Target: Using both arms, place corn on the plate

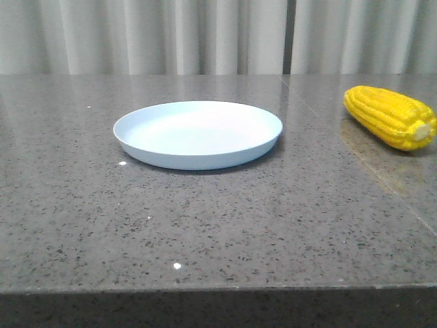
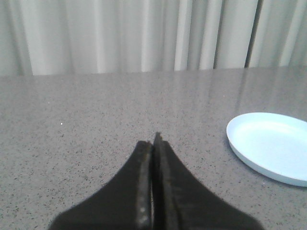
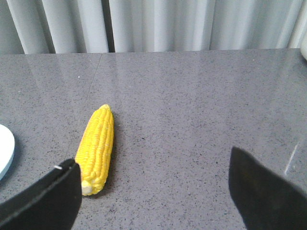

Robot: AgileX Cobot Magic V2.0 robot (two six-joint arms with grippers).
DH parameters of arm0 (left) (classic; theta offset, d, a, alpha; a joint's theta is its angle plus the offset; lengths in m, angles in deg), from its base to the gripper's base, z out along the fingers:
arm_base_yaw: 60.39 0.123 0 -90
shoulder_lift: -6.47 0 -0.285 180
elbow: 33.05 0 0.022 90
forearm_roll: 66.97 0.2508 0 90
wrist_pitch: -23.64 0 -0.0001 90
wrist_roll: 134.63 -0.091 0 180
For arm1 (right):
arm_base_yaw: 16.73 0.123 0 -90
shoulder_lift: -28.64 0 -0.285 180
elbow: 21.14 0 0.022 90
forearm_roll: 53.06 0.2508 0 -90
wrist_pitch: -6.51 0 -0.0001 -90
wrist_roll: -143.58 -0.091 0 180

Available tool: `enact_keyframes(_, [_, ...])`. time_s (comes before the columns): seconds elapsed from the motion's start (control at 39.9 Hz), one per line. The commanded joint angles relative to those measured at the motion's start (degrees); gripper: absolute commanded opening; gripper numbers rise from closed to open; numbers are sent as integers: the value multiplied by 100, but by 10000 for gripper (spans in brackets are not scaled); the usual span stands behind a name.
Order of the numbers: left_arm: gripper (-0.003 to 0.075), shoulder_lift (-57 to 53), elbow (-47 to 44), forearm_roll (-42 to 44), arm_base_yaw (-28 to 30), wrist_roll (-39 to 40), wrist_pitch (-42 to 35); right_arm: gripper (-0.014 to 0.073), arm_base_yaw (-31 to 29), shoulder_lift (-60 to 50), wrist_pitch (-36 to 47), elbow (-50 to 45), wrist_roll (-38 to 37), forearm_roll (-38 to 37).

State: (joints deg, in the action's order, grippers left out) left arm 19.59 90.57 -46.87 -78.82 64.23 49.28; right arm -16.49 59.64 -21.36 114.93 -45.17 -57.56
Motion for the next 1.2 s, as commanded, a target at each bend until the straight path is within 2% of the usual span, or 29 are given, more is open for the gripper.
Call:
enact_keyframes(0.0, [-20, -233, 106, 66, 19, 56, -485, 643, -24, 66, 445, 198, 46, -27])
enact_keyframes(0.25, [-20, -321, 106, 66, 19, 56, -496, 643, -24, 73, 550, 198, 46, 41])
enact_keyframes(0.38, [-20, -321, 106, 66, 19, 56, -496, 643, -24, 395, 347, 360, 46, 132])
enact_keyframes(0.53, [-20, -321, 106, 66, 19, 56, -496, 643, -21, 1617, 52, 941, 51, 140])
enact_keyframes(0.68, [-20, -321, 106, 66, 19, 56, -496, 643, 92, 3156, -442, 1819, 51, 450])
enact_keyframes(0.93, [-20, -321, 106, 66, 19, 56, -496, 643, 729, 5458, -910, 3057, 51, 754])
enact_keyframes(1.18, [-20, -321, 106, 66, 19, 56, -496, 643, 747, 7120, -1606, 4092, 51, 951])
